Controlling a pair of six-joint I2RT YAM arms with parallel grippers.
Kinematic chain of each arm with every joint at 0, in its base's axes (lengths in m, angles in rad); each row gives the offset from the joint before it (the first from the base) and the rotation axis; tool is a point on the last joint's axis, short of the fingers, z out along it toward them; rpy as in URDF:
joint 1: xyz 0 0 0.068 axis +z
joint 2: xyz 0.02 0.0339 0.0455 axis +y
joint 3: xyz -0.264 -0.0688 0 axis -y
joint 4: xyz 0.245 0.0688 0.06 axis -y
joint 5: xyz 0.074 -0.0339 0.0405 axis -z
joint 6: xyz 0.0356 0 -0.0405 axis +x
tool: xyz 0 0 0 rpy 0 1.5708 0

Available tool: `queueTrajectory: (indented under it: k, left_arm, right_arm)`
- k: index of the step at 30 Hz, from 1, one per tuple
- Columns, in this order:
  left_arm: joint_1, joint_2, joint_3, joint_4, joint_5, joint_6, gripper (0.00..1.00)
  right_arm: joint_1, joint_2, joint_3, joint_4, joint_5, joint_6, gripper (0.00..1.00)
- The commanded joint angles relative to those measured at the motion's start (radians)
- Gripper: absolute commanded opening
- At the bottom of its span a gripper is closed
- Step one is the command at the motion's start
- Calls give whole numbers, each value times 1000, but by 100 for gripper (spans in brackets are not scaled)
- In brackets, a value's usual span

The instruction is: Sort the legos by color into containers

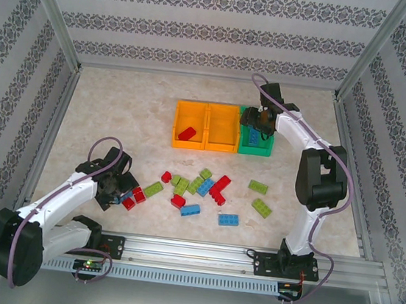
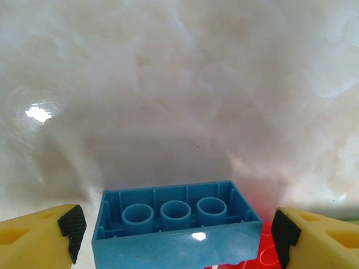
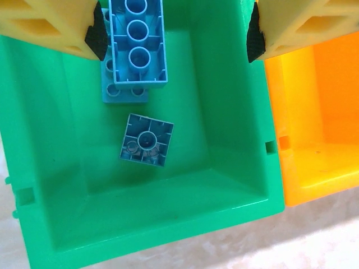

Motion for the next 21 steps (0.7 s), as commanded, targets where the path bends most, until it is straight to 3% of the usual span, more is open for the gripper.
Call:
queueTrajectory:
  k: [1, 9, 21]
  left_arm:
    - [10, 4, -17, 17, 14, 13, 88]
    - [11, 9, -22, 9, 19, 36, 80]
    - [11, 52, -27, 42, 37, 53, 82]
  right_arm:
    - [14, -36, -8, -5, 2, 2, 69]
    - [12, -36, -12, -10, 9, 1, 70]
    - [11, -29, -6, -10, 7, 1, 70]
